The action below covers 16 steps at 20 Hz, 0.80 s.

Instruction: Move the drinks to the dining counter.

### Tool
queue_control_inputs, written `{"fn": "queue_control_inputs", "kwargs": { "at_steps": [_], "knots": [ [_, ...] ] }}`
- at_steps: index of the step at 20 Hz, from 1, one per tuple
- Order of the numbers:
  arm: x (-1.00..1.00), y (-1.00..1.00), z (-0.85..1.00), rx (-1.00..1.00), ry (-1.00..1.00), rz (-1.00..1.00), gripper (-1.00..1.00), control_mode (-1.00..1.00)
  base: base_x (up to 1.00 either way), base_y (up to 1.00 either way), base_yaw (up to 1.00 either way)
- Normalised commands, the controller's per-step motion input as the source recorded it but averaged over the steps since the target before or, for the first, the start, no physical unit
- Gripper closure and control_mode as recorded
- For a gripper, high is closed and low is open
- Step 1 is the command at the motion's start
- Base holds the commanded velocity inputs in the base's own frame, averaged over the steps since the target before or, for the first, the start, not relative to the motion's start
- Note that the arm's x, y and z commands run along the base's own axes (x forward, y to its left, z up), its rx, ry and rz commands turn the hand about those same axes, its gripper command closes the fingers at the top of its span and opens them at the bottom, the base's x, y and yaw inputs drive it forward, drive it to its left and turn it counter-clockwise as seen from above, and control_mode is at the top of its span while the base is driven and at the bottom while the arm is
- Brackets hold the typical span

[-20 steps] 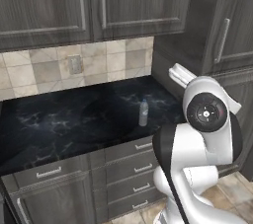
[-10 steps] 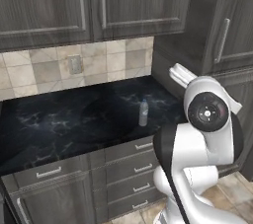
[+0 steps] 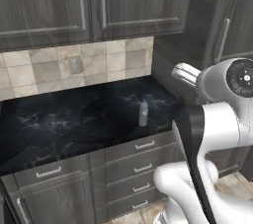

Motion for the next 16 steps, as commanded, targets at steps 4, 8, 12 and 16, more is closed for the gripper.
{"fn": "queue_control_inputs", "kwargs": {
  "at_steps": [4, 8, 12, 16],
  "knots": [
    [0.0, 0.0, -0.05, 0.03, 0.34, 0.33, -1.0, -1.0, 0.0, 0.0, 0.0],
    [0.0, 0.0, -0.33, 0.03, 0.34, 0.39, -1.0, -1.0, 0.0, 0.0, 0.0],
    [0.0, 0.0, -0.49, 0.01, 0.34, 0.44, -1.0, -1.0, 0.0, 0.0, 0.0],
    [0.0, 0.07, -0.48, 0.0, 0.26, 0.38, -1.0, -1.0, 0.0, 0.0, 0.0]
  ]
}}
